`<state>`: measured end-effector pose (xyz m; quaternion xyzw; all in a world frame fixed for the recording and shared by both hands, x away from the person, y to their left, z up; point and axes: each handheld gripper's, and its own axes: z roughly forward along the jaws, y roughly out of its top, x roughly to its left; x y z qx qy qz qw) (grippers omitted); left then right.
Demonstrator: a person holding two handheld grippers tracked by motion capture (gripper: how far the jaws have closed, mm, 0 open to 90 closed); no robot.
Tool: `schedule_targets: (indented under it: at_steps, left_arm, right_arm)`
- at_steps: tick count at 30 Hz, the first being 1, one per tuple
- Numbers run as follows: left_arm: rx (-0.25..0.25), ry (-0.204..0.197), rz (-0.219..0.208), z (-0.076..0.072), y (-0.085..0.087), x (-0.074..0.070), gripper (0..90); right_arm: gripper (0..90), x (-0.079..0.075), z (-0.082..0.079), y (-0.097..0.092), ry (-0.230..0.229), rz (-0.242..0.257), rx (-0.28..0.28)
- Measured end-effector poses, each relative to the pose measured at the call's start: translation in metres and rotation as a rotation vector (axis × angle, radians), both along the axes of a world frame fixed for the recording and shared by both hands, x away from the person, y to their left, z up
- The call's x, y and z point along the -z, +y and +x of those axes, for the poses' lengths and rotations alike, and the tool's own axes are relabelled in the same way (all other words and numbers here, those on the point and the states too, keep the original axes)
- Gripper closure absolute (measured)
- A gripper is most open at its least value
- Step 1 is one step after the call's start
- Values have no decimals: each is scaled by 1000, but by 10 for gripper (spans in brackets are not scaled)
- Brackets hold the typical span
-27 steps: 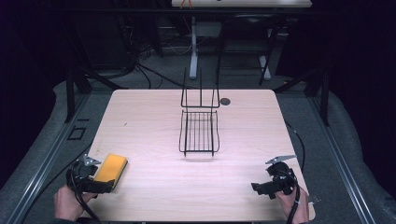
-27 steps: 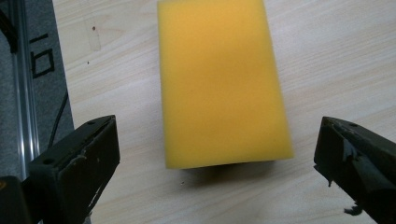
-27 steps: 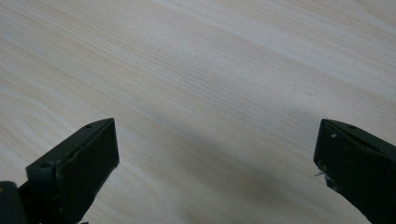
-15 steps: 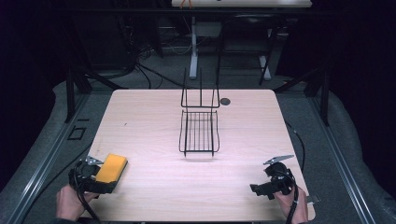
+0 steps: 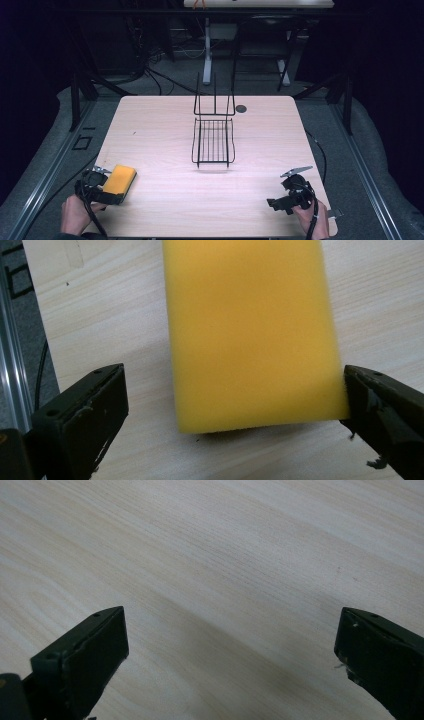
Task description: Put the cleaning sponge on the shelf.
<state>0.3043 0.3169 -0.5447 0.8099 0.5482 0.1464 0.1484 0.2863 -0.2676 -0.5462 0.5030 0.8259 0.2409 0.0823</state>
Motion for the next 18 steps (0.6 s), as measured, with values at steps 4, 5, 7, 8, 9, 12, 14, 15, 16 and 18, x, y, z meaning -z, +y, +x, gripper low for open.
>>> schedule_targets:
  at_steps: [4,5,7,8,9,12,14,15,16,18]
  left_arm:
    - [11,20,-7,1,-3,3,83]
    - [12,18,-5,1,-3,3,167]
    - [10,17,-7,1,-3,2,170]
    - [9,14,-8,1,-2,2,200]
    - [14,10,-6,0,-2,2,226]
    - [14,4,-4,-1,-2,1,238]
    - [18,-5,-5,-3,-3,0,247]
    - [19,-11,-5,-4,-3,-1,251]
    - [21,-14,-2,-4,-4,-2,256]
    - [24,-23,-6,-4,-4,-4,264]
  right_arm:
    - [4,0,0,-1,16,-7,-3]
    - [5,1,1,0,10,-2,1]
    - [6,1,1,0,8,-7,2]
    - [7,1,1,0,9,-1,5]
    - [7,1,1,1,12,-9,-2]
    - [8,1,1,1,18,-6,-5]
    - [9,2,1,1,17,-15,-7]
    - [9,2,1,2,18,-15,-6]
    - [9,2,1,2,21,-7,-1]
    - [11,3,2,1,15,-7,0]
